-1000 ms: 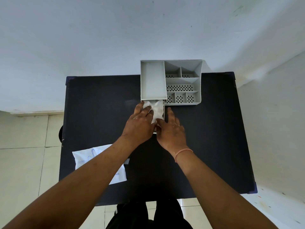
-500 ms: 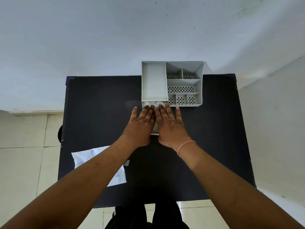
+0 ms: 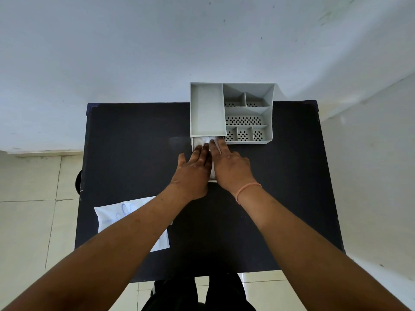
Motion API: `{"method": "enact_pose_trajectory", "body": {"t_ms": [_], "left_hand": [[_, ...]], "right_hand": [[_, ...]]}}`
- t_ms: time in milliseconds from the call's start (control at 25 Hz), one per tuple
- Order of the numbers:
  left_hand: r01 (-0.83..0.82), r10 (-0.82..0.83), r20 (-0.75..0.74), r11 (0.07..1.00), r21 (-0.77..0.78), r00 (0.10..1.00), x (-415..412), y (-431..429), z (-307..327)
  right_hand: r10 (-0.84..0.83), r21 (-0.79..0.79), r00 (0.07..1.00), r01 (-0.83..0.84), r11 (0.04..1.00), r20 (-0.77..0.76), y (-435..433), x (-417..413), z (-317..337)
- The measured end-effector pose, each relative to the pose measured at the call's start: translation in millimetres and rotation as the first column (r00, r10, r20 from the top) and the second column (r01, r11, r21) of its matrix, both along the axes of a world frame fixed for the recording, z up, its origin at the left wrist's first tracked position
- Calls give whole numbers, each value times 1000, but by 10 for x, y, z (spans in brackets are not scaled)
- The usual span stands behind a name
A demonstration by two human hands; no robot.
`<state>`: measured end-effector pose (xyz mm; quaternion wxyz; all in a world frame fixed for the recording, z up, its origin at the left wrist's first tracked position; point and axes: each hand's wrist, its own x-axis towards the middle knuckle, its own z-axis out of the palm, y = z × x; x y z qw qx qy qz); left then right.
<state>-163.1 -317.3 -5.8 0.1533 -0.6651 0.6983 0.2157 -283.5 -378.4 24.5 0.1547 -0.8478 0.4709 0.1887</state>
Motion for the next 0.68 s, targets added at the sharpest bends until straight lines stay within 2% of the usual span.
{"method": "enact_pose_trajectory", "body": {"t_ms": [240, 320, 400, 480, 600, 680], "left_hand": [[-7, 5, 37, 999, 49, 999, -63, -62, 68], [-27, 26, 17, 998, 48, 1000, -58, -95, 102], [-63, 63, -12, 997, 34, 998, -15, -146, 115], [-84, 84, -42, 996, -4, 996, 23, -194, 106], [-48, 48, -7, 996, -78, 999, 65, -200, 65], [-31, 33, 21, 995, -97, 999, 89, -185, 39]], "right_hand": [[125, 89, 984, -115, 989, -124, -302, 183, -51], [122, 71, 992, -119, 990, -37, -309, 126, 58], [85, -20, 994, -84, 996, 74, -196, 4, 122], [66, -71, 993, -59, 996, 97, -12, -123, 101], [29, 84, 1000, -28, 996, -9, 97, -152, -16], [57, 119, 997, -50, 992, -58, 44, -113, -59]]}}
